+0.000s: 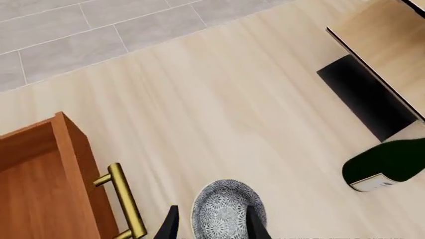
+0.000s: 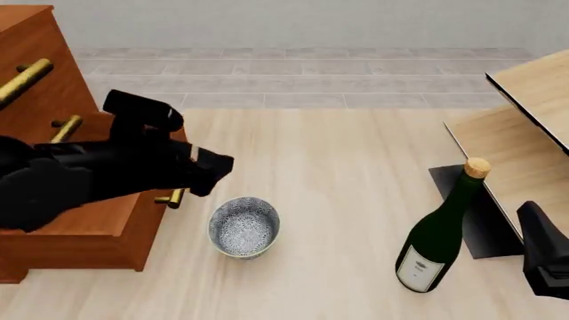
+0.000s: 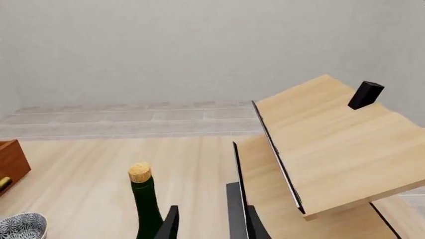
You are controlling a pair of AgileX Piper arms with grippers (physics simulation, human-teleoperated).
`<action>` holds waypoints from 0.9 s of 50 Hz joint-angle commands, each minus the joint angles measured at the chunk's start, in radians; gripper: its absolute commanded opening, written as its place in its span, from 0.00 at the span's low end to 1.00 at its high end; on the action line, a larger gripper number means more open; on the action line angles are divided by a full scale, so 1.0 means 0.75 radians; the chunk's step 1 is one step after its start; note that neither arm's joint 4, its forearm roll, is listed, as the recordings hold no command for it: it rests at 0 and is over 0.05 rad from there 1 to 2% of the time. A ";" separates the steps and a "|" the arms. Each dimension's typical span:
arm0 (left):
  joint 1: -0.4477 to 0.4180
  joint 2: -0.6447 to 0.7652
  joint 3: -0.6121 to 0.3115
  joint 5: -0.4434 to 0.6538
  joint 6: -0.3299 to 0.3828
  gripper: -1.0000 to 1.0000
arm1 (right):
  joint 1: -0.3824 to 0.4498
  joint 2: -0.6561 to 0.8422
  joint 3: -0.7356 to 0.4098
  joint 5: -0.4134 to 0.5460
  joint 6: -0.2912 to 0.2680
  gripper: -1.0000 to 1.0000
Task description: Put the bowl on top of the cabinet.
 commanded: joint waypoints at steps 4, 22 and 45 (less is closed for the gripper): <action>-0.070 0.121 -0.014 -0.001 -0.110 1.00 | -0.003 0.002 0.001 -0.004 0.009 1.00; -0.075 0.228 0.058 -0.075 -0.213 1.00 | -0.009 0.012 0.000 -0.013 0.022 1.00; -0.030 0.313 0.126 -0.143 -0.261 1.00 | -0.013 0.019 0.001 -0.019 0.030 1.00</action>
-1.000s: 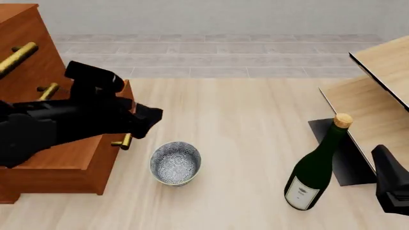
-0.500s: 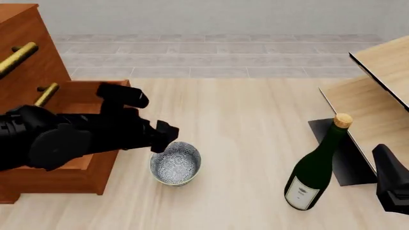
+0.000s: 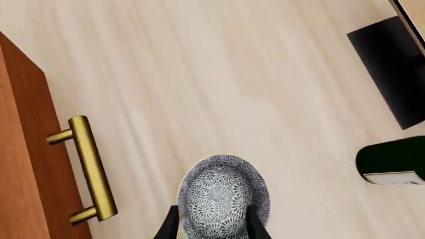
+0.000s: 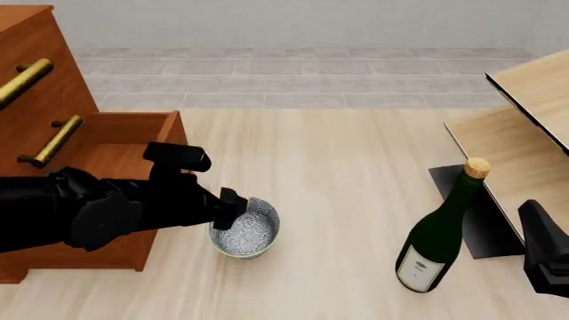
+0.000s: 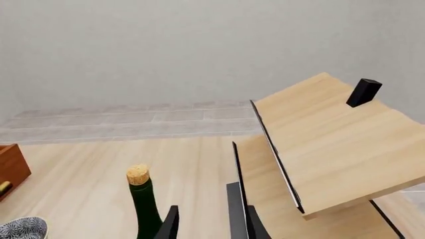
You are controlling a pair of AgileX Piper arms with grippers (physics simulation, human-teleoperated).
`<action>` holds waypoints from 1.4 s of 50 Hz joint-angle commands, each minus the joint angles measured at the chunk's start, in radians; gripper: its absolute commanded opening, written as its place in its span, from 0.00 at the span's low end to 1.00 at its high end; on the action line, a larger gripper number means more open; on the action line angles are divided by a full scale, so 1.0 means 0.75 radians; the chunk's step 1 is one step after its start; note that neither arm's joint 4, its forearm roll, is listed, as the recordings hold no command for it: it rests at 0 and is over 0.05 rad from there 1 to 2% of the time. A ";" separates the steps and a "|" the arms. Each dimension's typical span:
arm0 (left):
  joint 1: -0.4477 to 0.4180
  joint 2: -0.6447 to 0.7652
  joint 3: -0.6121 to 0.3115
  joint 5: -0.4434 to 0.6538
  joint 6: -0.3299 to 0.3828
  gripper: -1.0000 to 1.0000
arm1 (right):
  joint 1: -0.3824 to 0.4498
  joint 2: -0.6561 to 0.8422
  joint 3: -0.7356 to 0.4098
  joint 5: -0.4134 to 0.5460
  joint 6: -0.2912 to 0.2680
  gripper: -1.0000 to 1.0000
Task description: Put the bowl on top of the cabinet.
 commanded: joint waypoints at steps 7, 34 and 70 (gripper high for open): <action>0.029 0.043 0.040 -0.034 -0.018 1.00 | -0.001 -0.007 0.000 0.007 0.004 1.00; 0.056 0.157 0.089 -0.127 -0.082 1.00 | 0.003 0.001 0.001 0.001 0.006 1.00; 0.042 0.348 0.108 -0.268 -0.175 1.00 | 0.006 0.029 0.000 -0.022 0.009 1.00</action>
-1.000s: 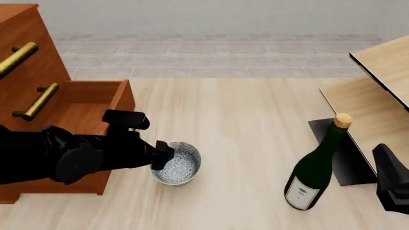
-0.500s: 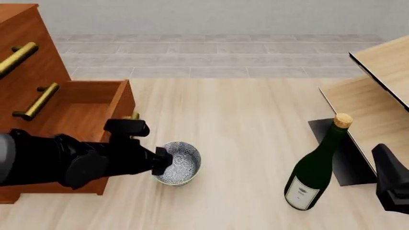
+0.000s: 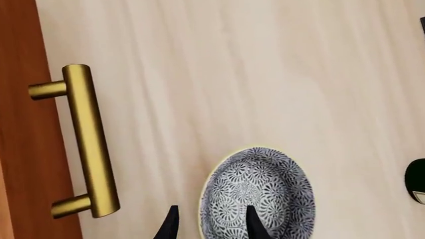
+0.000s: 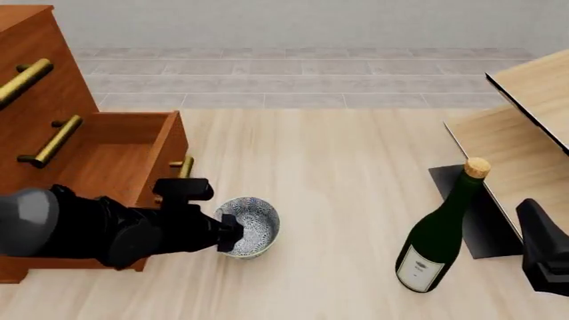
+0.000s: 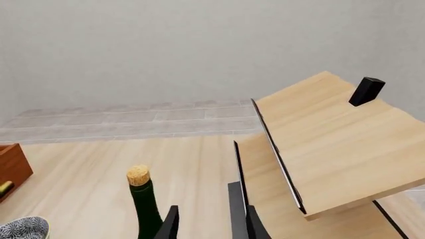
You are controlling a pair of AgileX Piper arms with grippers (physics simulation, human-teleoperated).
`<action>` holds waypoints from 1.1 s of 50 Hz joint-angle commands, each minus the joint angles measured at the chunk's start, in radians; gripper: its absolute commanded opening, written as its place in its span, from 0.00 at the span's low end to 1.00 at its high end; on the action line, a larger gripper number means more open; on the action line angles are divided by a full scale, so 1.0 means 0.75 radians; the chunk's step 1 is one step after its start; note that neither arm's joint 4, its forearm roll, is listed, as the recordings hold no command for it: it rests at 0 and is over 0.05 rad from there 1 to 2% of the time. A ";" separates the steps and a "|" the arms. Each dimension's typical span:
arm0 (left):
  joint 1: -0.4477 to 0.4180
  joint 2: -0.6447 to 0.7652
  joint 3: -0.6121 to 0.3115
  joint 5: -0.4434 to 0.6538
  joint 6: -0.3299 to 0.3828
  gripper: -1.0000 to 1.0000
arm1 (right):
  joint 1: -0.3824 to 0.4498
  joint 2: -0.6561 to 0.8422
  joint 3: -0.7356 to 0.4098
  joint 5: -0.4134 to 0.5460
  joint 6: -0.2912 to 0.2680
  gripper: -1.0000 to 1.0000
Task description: Put the bowl on top of the cabinet.
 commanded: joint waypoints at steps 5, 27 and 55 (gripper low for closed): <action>-0.001 0.062 0.016 -0.049 -0.016 1.00 | -0.001 -0.010 0.000 0.008 0.002 1.00; -0.110 -0.088 0.018 -0.015 -0.068 0.00 | -0.007 -0.016 0.000 0.011 0.002 1.00; -0.215 -0.683 -0.217 0.458 -0.203 0.00 | -0.002 0.001 0.000 0.002 0.006 1.00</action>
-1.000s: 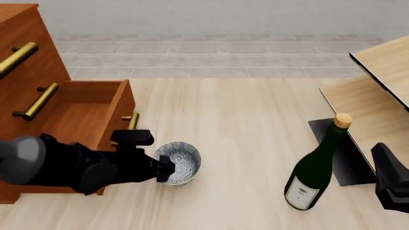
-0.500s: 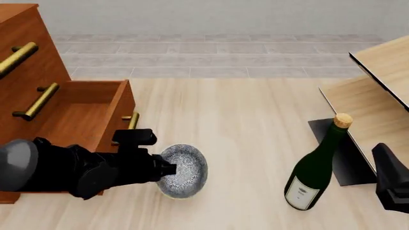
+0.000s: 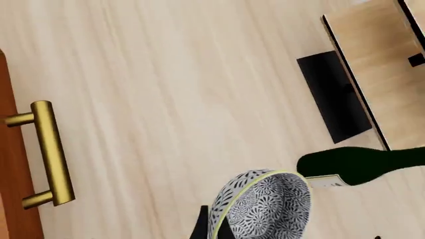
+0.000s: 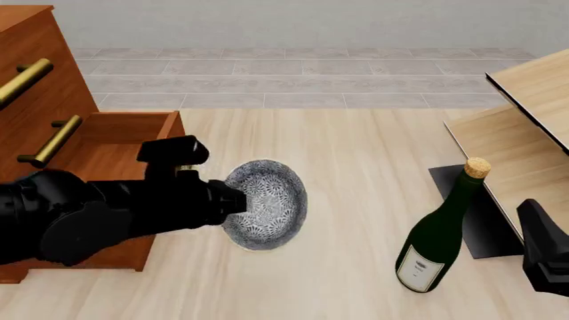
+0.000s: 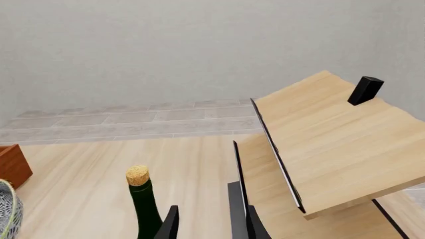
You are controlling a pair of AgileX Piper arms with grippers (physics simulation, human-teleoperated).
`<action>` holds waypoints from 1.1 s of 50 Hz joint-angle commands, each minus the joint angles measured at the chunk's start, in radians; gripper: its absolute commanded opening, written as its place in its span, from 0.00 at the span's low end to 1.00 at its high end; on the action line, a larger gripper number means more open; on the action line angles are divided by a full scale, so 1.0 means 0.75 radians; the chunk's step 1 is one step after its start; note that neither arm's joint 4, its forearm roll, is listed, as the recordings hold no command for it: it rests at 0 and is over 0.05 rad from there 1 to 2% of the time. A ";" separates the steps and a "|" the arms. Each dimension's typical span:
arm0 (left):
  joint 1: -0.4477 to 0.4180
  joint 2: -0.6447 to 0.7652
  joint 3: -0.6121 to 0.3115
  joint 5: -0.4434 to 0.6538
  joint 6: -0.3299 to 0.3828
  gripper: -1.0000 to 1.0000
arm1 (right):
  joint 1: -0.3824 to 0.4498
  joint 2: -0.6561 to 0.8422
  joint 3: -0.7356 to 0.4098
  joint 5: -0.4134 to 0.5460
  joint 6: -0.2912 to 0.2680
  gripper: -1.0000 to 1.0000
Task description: Put the bowl on top of the cabinet.
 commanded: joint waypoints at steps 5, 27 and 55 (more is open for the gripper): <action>-0.048 -0.325 -0.188 0.295 -0.089 0.00 | 0.003 0.004 0.001 -0.001 -0.001 1.00; 0.119 -0.417 -0.519 0.823 -0.229 0.00 | 0.005 0.010 0.000 -0.008 -0.001 1.00; 0.441 -0.195 -0.744 1.085 -0.442 0.00 | 0.013 -0.005 0.001 0.006 -0.010 1.00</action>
